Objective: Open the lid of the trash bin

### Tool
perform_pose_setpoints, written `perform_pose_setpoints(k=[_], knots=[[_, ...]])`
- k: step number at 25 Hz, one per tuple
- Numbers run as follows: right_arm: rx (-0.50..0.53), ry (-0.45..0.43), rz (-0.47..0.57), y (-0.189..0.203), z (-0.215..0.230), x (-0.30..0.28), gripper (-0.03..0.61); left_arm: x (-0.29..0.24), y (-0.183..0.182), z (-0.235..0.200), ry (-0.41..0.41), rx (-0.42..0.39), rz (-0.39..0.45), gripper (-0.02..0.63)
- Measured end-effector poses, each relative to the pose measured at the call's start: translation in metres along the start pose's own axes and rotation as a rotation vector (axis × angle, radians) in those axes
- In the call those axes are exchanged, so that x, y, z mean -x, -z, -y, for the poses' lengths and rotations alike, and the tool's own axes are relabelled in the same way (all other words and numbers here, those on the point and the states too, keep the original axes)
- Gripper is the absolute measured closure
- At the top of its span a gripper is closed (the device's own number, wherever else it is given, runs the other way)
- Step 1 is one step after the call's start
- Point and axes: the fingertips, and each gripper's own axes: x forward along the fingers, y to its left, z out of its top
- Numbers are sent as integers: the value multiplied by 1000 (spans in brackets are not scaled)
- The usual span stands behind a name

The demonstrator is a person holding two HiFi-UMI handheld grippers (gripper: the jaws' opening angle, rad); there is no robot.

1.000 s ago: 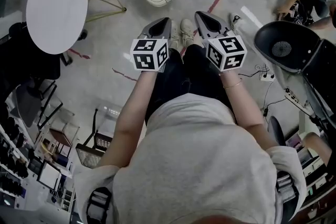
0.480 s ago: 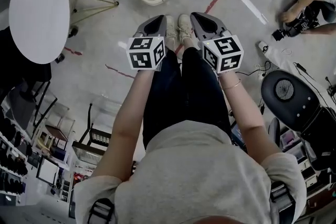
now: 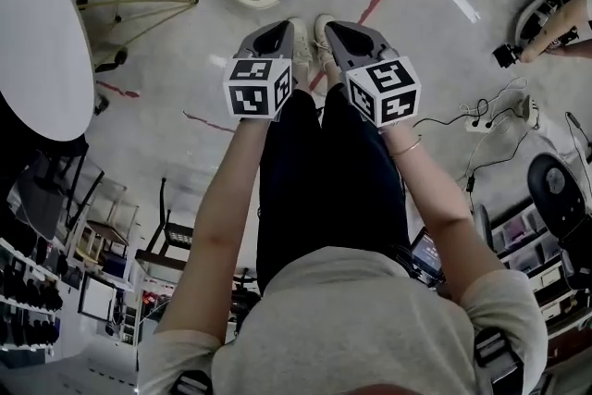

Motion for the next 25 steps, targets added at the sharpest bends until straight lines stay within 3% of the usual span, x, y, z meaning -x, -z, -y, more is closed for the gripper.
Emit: perform_pose_setpoints(k=[5, 14, 20, 25], knots=[[13, -21, -25, 21, 6, -26, 571, -32, -3, -16, -11, -12, -3, 609], [-63, 13, 4, 31, 30, -55, 571, -77, -5, -37, -44, -45, -7, 609], [-92, 14, -8, 41, 41, -69, 571, -99, 3, -56, -121, -151, -41, 609], [-112, 29, 4, 45, 52, -73, 571, -109, 11, -58, -145, -157, -64, 609]])
